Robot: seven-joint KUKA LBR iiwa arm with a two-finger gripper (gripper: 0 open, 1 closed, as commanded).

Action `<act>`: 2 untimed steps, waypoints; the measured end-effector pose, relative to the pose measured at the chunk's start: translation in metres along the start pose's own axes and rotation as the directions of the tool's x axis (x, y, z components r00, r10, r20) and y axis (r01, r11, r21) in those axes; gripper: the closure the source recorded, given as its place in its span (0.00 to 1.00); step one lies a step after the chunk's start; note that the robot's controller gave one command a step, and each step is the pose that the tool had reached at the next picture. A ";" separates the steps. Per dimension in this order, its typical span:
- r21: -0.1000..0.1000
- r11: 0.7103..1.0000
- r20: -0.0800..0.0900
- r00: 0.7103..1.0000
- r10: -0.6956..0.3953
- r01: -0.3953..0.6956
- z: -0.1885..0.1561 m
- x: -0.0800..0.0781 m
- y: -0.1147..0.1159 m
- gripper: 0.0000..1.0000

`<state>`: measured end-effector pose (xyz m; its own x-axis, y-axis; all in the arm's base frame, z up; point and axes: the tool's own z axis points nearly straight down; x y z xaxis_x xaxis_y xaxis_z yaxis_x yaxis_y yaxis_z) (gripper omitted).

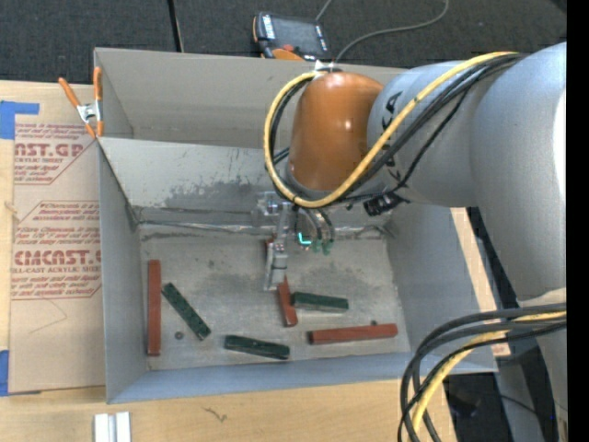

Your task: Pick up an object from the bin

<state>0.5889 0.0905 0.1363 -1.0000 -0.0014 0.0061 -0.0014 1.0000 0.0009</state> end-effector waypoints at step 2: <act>-0.001 0.994 0.017 0.994 -0.109 0.109 -0.012 0.019 -0.023 0.00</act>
Offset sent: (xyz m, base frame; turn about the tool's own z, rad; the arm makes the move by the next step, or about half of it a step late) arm -0.0296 -0.0696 -0.0663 -0.2003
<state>0.5699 0.0676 0.1485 -0.9939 -0.1102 -0.0106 -0.1102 0.9939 0.0029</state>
